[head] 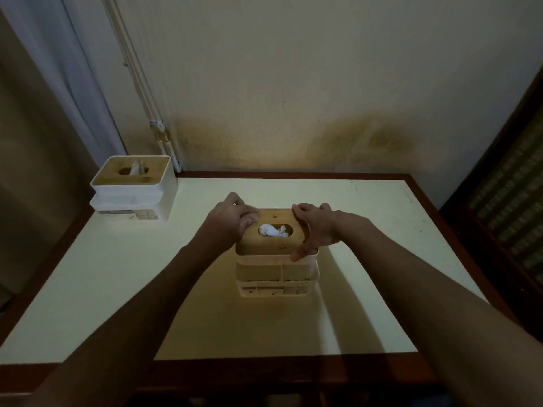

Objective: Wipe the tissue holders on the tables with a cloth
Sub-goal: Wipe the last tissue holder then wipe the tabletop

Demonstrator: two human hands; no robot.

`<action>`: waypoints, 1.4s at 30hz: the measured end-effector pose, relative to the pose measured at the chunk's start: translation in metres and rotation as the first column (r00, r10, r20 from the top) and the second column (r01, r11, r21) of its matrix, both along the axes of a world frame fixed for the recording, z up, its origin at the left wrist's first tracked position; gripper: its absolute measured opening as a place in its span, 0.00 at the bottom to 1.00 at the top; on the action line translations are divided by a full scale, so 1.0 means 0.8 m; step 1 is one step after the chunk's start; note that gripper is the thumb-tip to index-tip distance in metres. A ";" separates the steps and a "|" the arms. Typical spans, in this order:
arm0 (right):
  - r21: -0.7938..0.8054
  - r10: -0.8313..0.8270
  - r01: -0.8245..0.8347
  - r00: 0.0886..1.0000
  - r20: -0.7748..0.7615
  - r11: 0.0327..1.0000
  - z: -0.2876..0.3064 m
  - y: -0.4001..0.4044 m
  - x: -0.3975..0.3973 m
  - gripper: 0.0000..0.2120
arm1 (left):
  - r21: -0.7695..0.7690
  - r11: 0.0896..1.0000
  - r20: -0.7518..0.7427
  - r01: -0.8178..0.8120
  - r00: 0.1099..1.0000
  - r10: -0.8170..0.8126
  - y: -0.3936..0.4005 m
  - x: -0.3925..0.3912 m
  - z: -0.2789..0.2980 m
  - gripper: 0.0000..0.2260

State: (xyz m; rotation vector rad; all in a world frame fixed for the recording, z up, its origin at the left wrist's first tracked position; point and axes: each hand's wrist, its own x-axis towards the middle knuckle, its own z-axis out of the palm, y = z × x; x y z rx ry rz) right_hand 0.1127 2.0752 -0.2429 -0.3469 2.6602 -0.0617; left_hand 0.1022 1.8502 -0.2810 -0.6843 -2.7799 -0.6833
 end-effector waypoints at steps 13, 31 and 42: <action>-0.016 -0.051 0.051 0.999 0.006 0.999 0.002 0.000 0.011 0.58 | 0.210 0.959 0.011 -0.189 0.981 0.191 0.005 0.108 -0.027 0.12; -0.423 -0.088 0.118 0.992 0.091 0.899 -0.014 0.022 0.118 0.35 | 0.075 0.992 0.063 -0.097 0.994 0.092 0.010 -0.019 0.007 0.14; -0.425 -0.066 0.068 0.998 0.020 0.903 -0.013 0.024 0.034 0.57 | 0.026 0.999 0.077 -0.036 0.996 0.033 0.009 -0.036 0.006 0.15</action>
